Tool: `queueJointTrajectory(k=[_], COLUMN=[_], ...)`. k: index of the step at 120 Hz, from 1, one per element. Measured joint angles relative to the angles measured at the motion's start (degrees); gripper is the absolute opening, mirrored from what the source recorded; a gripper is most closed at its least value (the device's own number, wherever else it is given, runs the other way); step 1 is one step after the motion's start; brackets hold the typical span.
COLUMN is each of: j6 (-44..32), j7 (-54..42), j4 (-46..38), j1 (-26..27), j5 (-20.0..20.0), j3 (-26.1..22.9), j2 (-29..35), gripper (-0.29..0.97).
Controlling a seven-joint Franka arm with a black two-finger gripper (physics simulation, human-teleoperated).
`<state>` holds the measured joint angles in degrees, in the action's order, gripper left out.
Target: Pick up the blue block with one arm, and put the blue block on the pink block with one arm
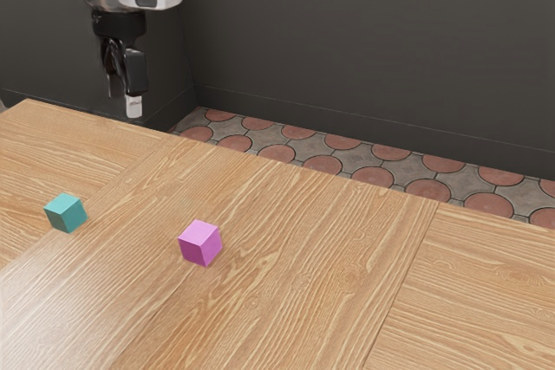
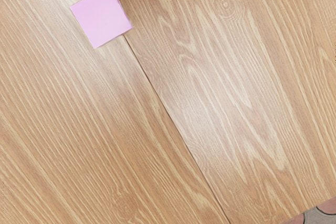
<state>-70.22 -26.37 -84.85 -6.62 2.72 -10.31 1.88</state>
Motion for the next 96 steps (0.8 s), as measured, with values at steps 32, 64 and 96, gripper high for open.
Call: queueJointTrajectory(k=[32, 64, 96], j6=[-7.33, -25.91, -37.49], j7=[-10.31, -30.32, -49.95], j4=[-16.57, -38.77, -38.91], j1=[2.44, -2.15, -10.93], j5=[0.47, 5.57, 8.23], j3=[3.99, 17.91, 19.13], j2=[12.8, 13.55, 7.65], gripper=[0.68, 0.68, 0.68])
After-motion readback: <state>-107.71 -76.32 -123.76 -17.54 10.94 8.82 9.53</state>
